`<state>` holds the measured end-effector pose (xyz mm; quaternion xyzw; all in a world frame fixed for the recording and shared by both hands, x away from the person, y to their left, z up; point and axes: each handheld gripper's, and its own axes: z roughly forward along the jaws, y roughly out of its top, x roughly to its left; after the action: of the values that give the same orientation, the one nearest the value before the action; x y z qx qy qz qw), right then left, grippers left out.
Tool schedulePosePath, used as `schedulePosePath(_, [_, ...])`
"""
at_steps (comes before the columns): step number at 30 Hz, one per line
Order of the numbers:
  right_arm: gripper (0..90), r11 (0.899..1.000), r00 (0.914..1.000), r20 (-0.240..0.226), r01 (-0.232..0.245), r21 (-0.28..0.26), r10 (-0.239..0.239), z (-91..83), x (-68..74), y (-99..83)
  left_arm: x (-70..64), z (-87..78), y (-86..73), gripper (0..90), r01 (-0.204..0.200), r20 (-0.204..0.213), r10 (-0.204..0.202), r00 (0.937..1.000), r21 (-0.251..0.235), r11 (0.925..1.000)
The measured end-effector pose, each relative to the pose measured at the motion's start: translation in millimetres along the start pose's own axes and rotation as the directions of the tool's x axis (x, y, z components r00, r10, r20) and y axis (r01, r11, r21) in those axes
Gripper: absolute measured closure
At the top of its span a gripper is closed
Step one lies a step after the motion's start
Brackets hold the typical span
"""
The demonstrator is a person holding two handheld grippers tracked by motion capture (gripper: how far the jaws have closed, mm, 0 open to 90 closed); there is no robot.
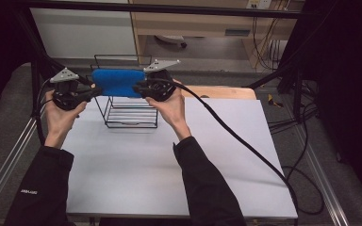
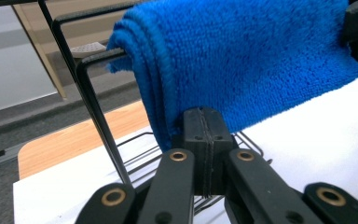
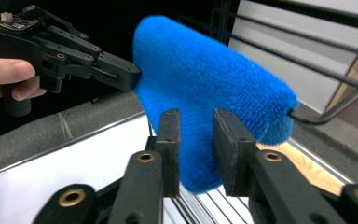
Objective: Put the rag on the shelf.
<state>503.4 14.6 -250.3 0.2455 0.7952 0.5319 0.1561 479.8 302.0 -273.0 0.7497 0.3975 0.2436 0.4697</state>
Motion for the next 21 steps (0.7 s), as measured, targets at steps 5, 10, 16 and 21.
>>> schedulePosePath(5, [89.0,0.999,0.9993,0.025,-0.029,0.040,0.028,6.4,-5.4,-10.4,0.1,5.2,-3.8,90.0,-0.002,-0.003,0.002,1.0000,0.002,1.0000])
schedulePosePath(10, [88.9,0.999,0.9981,0.049,-0.039,0.033,0.037,10.0,-10.3,-18.6,-0.2,8.2,-5.5,90.0,0.000,-0.003,0.000,1.0000,-0.010,1.0000])
schedulePosePath(16, [79.8,1.000,0.9987,0.046,-0.021,-0.007,0.021,4.0,-9.1,-20.9,-2.0,4.0,-6.0,88.3,0.013,0.014,-0.012,0.9998,-0.027,0.9995])
schedulePosePath(21, [68.5,0.999,0.9992,0.029,-0.025,-0.035,0.026,-12.7,-6.7,-21.2,-5.4,-4.0,-7.7,80.6,0.017,0.021,-0.017,0.9996,-0.026,0.9995])
